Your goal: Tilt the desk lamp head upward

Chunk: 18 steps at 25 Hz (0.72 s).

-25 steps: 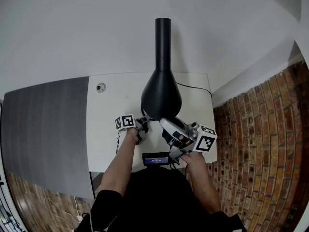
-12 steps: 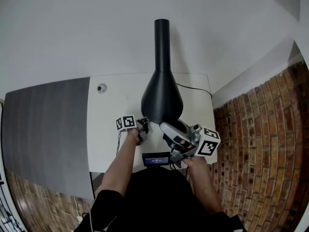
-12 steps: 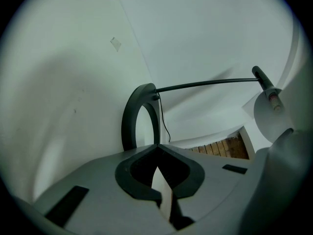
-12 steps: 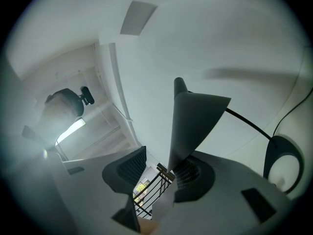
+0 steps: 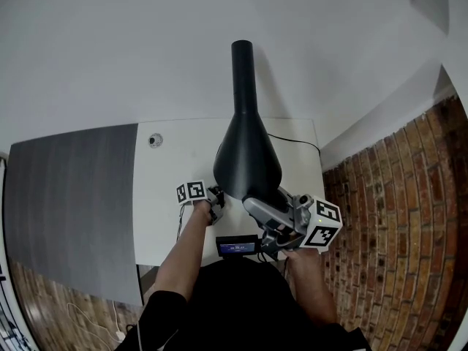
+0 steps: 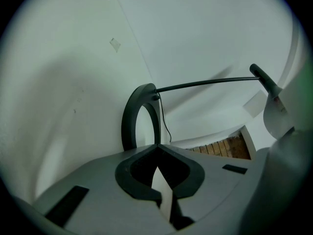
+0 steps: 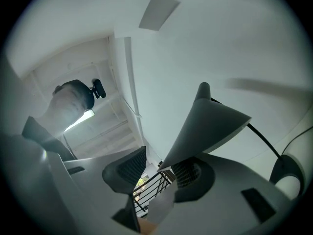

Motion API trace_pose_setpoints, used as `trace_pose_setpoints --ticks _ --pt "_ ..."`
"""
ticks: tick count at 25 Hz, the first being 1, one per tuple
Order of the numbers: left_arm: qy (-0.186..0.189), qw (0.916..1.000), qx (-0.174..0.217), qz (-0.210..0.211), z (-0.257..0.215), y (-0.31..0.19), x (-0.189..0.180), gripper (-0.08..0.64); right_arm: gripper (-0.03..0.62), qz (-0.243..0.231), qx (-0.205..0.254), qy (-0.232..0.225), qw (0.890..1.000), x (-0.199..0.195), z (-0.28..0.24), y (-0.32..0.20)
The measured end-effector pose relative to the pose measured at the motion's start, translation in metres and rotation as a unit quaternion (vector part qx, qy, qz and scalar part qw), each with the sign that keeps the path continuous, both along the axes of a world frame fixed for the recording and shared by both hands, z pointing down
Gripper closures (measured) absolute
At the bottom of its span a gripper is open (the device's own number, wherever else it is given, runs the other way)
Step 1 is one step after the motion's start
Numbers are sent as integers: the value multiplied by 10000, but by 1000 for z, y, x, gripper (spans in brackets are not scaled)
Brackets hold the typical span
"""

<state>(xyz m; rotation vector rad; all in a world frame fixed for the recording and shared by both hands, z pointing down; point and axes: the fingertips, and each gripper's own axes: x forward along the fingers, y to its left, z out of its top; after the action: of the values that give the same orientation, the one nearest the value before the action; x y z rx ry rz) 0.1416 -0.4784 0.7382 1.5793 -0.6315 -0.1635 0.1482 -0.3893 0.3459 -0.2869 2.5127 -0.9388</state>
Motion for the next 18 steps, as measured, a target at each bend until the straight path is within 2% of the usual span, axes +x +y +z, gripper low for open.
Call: trace_pose_setpoints --ticks 9,18 --pt "-4 10000 -3 0 0 1 -1 551 426 4 311 -31 9995 -2 -27 5" --pt "-4 10000 0 4 0 0 -1 551 426 46 418 -30 9991 -2 -37 5"
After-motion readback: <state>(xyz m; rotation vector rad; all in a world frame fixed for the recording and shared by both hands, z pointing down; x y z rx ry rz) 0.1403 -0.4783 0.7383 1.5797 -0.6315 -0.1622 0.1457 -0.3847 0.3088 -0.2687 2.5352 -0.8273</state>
